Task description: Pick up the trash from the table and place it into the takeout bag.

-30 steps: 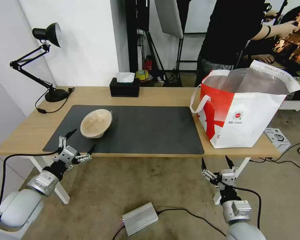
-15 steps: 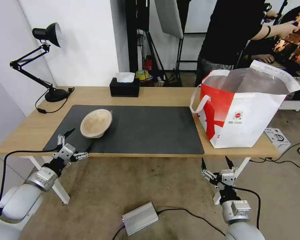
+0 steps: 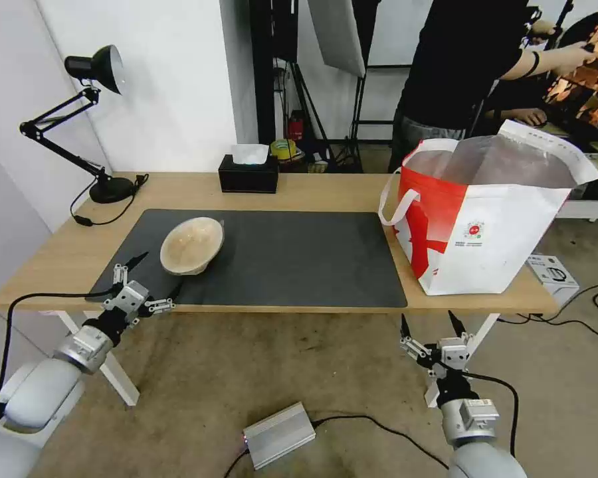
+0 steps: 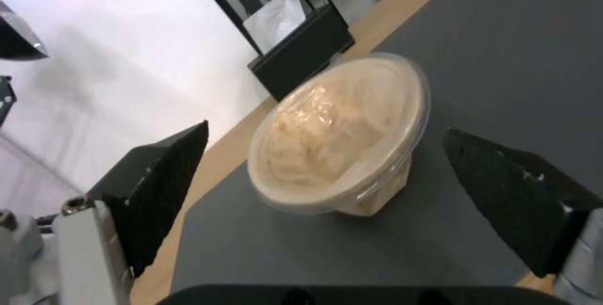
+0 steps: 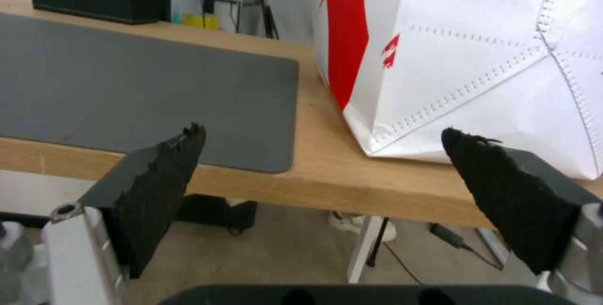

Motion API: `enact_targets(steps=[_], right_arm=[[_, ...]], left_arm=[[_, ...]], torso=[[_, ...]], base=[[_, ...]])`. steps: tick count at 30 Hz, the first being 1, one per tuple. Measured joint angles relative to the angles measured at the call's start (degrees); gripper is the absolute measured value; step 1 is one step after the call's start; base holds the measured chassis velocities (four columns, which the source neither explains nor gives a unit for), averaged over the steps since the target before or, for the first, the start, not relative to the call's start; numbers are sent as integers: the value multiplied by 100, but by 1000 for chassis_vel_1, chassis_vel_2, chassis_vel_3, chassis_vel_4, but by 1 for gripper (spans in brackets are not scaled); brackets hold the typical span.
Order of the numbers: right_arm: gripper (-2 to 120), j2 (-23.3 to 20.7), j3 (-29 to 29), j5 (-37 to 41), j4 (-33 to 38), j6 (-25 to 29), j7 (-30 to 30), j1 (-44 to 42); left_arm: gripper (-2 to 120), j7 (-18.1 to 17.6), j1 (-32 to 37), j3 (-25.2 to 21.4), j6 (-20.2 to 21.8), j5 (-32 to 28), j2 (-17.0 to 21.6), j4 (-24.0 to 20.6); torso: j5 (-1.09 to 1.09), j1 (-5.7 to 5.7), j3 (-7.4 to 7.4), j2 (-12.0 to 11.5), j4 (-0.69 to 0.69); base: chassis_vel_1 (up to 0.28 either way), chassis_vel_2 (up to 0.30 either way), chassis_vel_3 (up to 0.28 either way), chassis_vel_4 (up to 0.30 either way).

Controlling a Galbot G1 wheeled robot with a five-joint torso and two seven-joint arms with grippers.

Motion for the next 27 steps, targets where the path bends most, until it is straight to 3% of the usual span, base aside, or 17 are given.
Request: enact_targets(steps=[27], right_arm=[[97,112,-19,-56,-14,0,0,-15]], left_arm=[[100,26,-538,498,-10,-19,94,382]], torso=[[0,0,1,0,0]], base=[[0,0,0,0]])
